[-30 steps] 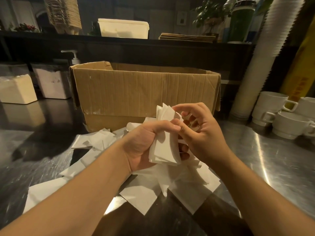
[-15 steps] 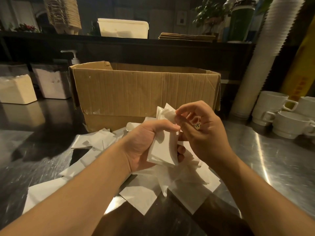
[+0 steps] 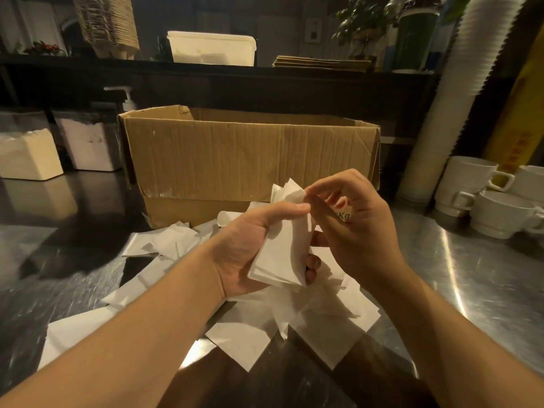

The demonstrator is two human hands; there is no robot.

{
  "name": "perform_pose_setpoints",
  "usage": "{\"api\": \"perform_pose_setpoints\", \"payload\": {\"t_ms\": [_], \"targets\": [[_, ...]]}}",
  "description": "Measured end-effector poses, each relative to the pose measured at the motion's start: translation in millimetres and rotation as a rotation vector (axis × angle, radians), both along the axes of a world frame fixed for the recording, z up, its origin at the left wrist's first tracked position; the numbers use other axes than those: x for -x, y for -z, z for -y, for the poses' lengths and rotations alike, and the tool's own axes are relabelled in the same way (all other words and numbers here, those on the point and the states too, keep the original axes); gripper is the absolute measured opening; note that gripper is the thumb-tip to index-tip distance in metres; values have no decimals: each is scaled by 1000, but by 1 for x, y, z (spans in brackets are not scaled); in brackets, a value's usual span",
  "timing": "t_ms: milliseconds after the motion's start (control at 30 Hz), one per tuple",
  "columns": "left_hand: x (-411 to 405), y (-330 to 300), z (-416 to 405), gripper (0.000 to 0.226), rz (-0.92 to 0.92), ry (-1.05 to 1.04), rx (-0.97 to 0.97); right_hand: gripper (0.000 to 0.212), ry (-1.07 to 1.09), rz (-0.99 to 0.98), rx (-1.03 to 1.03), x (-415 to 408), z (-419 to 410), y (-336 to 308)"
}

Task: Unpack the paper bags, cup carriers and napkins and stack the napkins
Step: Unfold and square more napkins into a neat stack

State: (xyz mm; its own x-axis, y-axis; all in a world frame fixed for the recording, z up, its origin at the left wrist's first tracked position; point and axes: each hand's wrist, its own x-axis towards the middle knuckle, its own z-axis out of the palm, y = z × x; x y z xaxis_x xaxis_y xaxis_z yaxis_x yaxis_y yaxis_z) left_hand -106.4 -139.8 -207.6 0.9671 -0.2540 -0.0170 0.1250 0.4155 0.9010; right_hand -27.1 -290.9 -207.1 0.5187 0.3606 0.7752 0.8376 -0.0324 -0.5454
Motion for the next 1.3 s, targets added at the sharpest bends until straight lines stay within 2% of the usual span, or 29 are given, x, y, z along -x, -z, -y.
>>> {"api": "perform_pose_setpoints", "payload": {"t_ms": [67,167,300,433,567,700,833,967,1100,1233,1300], "targets": [[0,0,1,53,15,6,3,16,-51,-56,10,-1,0,1],[1,1,2,47,16,-25,-21,32,-94,-99,43,-2,0,3],[3,0,1,56,-35,-96,-117,13,-140,-131,47,0,2,0],[3,0,1,53,-56,-132,-158,12,-105,-129,76,1,1,-1],[1,2,-2,64,-53,-101,-126,15,-153,-228,116,1,1,1],[1,2,-1,56,-42,-98,-118,10,-184,-269,120,1,2,0],[2,0,1,52,-59,-148,-166,10,-248,-395,83,2,4,-2],[2,1,0,65,-80,-141,-192,22,-235,-435,57,4,3,-4],[-1,6,-4,85,-57,-54,-119,10,-170,-398,37,1,2,-4],[-2,8,-5,83,-41,-49,-111,17,-187,-412,119,2,5,-6],[-4,7,-4,72,-18,-21,-89,16,-210,-441,91,5,4,-5]]}}
